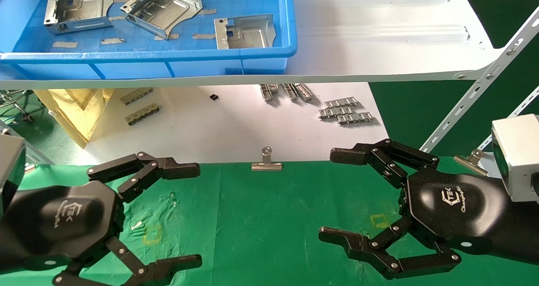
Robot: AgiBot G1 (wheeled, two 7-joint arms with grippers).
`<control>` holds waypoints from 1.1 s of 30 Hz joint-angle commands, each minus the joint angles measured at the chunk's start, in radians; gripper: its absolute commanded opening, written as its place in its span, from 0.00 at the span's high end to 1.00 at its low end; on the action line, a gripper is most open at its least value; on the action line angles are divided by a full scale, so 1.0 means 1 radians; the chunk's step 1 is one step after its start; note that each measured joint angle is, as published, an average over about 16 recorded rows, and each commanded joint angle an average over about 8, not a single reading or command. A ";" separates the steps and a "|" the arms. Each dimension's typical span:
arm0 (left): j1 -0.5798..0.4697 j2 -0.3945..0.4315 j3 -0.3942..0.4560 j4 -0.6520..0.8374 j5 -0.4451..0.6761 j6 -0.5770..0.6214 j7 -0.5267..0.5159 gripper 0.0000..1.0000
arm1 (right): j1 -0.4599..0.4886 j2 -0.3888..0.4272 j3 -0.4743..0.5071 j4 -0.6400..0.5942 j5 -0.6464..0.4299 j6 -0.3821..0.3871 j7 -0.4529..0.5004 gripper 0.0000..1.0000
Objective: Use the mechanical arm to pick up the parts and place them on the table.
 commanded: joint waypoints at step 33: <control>0.000 0.000 0.000 0.000 0.000 0.000 0.000 0.00 | 0.000 0.000 0.000 0.000 0.000 0.000 0.000 1.00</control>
